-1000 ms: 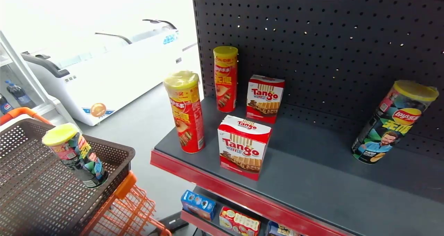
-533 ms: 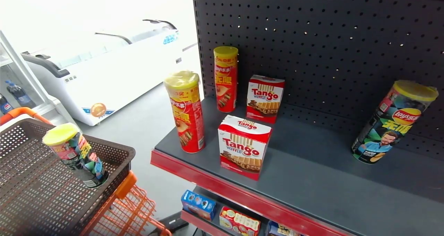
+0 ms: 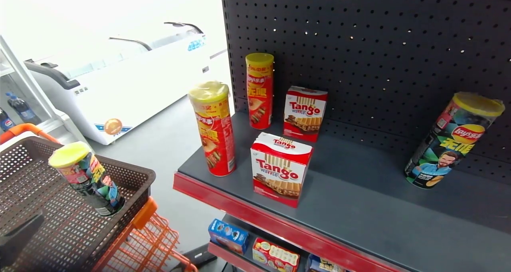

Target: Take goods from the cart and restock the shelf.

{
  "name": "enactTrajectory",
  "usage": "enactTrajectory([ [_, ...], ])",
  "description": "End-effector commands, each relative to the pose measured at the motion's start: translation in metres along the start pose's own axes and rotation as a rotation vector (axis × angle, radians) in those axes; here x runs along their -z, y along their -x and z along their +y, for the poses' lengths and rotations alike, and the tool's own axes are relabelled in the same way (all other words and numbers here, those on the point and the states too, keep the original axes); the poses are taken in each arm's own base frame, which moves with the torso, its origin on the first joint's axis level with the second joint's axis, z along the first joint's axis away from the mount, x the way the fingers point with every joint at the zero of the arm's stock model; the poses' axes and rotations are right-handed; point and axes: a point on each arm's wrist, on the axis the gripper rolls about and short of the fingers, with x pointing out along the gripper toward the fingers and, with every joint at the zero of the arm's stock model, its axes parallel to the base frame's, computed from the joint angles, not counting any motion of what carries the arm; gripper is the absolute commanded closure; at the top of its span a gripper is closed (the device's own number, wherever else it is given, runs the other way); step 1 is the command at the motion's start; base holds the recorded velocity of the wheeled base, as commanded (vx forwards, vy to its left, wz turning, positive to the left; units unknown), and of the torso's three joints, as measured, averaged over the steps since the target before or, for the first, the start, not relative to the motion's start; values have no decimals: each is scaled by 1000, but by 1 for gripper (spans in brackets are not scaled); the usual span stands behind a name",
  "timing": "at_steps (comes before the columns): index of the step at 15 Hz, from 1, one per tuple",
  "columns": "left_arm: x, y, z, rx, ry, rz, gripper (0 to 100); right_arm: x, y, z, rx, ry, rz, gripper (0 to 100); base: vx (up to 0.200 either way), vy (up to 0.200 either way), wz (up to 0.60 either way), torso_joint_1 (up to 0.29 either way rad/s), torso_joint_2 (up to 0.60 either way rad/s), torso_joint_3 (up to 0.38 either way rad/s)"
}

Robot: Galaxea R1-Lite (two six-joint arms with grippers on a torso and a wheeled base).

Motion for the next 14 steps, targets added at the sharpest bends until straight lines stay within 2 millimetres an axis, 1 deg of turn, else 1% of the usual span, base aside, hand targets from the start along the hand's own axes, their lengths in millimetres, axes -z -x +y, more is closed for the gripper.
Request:
enactTrajectory([
  [1,4,-44,14,-68,2,152,0,0,0,0,1,0,1,0,0,0,0,0,0,0],
  [3,3,-69,20,-86,10,176,0,0,0,0,-1,0,1,0,0,0,0,0,0,0],
  [5,2,-87,23,-82,6,152,0,0,0,0,1,0,1,0,0,0,0,0,0,0],
  [6,4,-102,26,-84,-4,136,0,0,0,0,1,0,1,0,0,0,0,0,0,0],
  [7,6,-106,27,-84,-4,136,0,0,0,0,-1,0,1,0,0,0,0,0,0,0],
  [8,14,-122,30,-83,-3,131,0,0,0,0,-1,0,1,0,0,0,0,0,0,0],
  [9,20,-134,31,-80,-5,119,0,0,0,0,-2,0,1,0,0,0,0,0,0,0],
  [10,23,-140,32,-79,-5,114,0,0,0,0,-2,0,1,0,0,0,0,0,0,0],
  [12,37,-164,32,-60,-18,87,0,0,0,0,-2,0,1,0,0,0,0,0,0,0],
  [14,48,-177,32,-56,-21,58,0,0,0,0,1,0,1,0,0,0,0,0,0,0],
])
